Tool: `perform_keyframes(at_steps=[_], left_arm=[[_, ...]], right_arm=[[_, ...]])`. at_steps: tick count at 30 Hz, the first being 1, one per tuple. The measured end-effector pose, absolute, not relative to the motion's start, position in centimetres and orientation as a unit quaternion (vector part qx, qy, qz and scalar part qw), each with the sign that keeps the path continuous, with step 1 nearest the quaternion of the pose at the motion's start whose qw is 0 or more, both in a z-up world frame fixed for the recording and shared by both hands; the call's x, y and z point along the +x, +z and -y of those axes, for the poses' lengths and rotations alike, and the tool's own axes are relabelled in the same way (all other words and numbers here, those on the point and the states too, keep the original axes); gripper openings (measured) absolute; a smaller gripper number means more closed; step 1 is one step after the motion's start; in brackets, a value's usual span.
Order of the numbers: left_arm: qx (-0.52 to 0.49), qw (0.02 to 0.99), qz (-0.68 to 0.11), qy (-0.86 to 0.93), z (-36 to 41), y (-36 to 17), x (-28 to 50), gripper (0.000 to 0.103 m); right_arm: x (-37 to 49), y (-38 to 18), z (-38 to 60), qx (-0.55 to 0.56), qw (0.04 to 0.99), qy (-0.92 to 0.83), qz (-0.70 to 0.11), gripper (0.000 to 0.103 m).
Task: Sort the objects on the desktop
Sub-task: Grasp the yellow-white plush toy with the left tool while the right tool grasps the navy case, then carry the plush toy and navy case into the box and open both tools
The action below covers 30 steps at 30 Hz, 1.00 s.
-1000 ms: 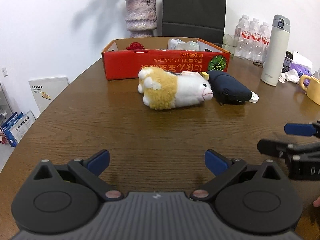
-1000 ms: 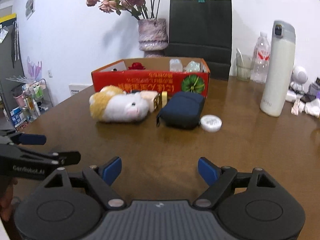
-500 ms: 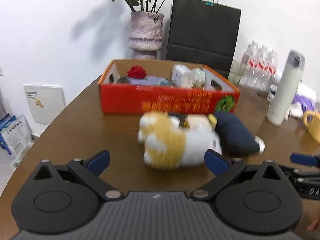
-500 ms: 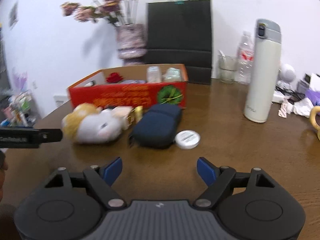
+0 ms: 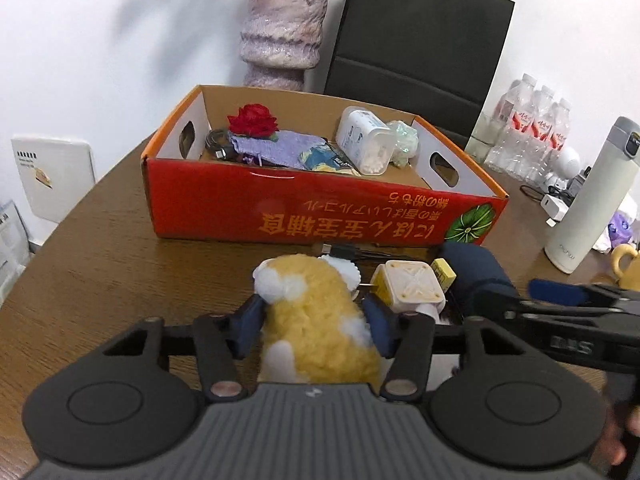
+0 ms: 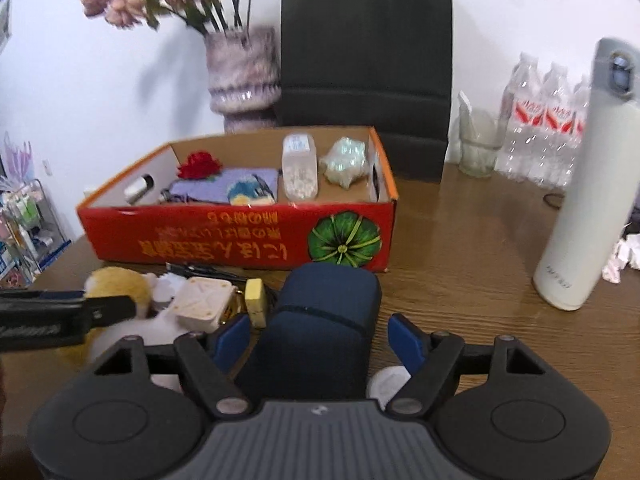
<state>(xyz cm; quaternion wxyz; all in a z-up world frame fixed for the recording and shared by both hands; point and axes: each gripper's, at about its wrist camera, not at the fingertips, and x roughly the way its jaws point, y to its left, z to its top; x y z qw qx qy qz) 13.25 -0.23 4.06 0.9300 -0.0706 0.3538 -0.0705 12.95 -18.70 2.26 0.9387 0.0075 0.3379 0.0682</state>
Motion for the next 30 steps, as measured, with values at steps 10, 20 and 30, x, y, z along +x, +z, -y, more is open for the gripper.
perform_keyframes(at_steps=[10, 20, 30], left_arm=[[-0.084, 0.926, -0.36, -0.078, -0.2, 3.4, 13.4, 0.052], [-0.114, 0.951, -0.283, -0.059, -2.9, 8.6, 9.4, 0.051], [-0.103, 0.958, -0.258, -0.07, -2.8, 14.5, 18.5, 0.052]], right_arm=[[14.1, 0.8, 18.1, 0.017, 0.934, 0.056, -0.352, 0.061], [10.6, 4.1, 18.8, 0.041, 0.951, 0.051, -0.302, 0.059], [15.5, 11.6, 18.5, 0.026, 0.963, 0.095, -0.251, 0.059]])
